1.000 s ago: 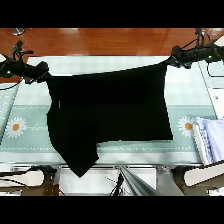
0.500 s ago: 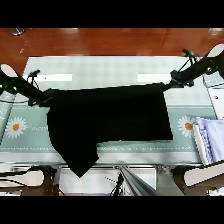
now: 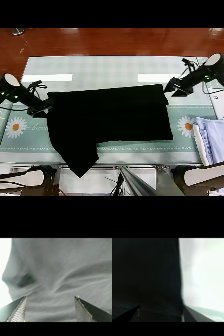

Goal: Fold the shirts.

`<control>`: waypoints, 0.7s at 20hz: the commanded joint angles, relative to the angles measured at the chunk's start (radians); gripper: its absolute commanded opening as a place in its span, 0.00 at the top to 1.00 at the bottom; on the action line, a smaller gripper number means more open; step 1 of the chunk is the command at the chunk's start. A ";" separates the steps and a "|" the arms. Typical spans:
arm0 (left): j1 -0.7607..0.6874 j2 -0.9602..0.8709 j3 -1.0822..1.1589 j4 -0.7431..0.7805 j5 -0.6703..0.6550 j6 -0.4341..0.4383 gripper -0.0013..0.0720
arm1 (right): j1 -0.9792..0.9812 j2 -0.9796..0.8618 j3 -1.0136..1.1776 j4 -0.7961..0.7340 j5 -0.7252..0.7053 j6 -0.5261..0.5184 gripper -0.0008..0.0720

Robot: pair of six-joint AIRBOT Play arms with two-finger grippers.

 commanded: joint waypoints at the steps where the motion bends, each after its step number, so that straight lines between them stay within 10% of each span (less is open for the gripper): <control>1: 0.066 0.096 -0.072 0.040 -0.026 0.010 0.02 | -0.053 0.072 -0.041 -0.072 0.066 0.002 0.14; 14: 0.202 0.341 -0.573 -0.085 -0.044 0.084 0.02 | 0.003 0.476 -0.713 0.336 -0.291 -0.179 0.14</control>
